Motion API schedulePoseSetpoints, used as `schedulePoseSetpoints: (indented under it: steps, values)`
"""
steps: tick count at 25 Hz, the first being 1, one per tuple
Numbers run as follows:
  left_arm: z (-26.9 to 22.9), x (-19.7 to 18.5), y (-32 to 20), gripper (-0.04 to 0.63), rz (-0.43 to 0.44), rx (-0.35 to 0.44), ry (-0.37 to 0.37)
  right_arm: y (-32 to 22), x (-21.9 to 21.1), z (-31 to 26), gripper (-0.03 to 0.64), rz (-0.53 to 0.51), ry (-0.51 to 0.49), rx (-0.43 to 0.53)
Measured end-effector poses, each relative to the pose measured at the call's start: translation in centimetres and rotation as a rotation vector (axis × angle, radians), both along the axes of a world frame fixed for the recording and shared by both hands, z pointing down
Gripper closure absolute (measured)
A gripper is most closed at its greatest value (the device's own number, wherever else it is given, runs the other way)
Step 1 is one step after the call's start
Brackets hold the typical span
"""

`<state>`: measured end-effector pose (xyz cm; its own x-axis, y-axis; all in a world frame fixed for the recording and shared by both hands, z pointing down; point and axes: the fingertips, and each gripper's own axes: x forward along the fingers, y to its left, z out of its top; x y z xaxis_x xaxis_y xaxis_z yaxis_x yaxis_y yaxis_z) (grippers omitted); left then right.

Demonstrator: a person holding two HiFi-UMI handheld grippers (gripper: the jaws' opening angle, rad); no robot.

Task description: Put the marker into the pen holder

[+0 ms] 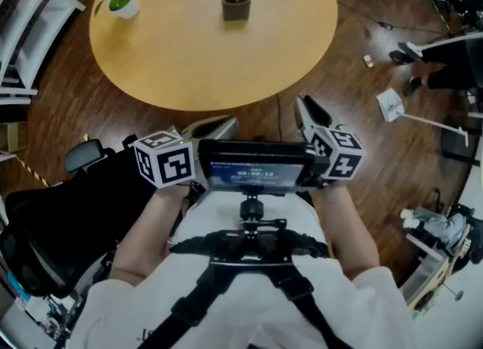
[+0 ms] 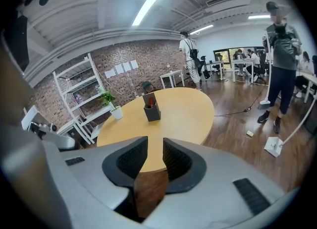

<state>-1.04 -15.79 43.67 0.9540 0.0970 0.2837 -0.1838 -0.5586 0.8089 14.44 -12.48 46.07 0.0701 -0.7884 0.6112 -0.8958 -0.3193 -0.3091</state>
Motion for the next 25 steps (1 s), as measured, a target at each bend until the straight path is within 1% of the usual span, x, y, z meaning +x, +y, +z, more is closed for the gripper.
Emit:
schedulePoseSetpoints:
  steps: [2,6,8,11,14,19,22,25]
  values:
    - [-0.7,-0.1,1.6,0.597,-0.015,0.021,-0.007,1.2,0.1,-0.5,0.509,-0.019,-0.001,0.013]
    - [-1.5,-0.5,3.5,0.597,-0.077,0.048,0.003,2.5,0.1,-0.6,0.509,-0.076,0.004,0.026]
    - [-1.5,-1.1,4.8,0.597,-0.104,0.058,-0.012,3.4,0.0,-0.5,0.509,-0.103,0.015,0.039]
    - [-1.3,-1.2,7.5,0.597,-0.139,0.067,-0.017,6.1,-0.5,-0.7,0.509,-0.141,0.010,0.051]
    - [-1.1,0.0,11.9,0.597,-0.165,0.073,-0.006,10.8,-0.6,-0.7,0.509,-0.185,-0.009,0.055]
    - [-1.0,1.7,22.2,0.597,-0.199,0.073,-0.021,20.2,-0.7,-1.0,0.509,-0.240,-0.055,0.081]
    - [-0.4,2.2,26.3,0.597,-0.218,0.063,-0.031,23.7,-0.9,-0.4,0.509,-0.276,-0.066,0.081]
    - [0.0,2.1,29.1,0.597,-0.231,0.059,-0.035,26.1,-1.4,0.0,0.509,-0.308,-0.076,0.080]
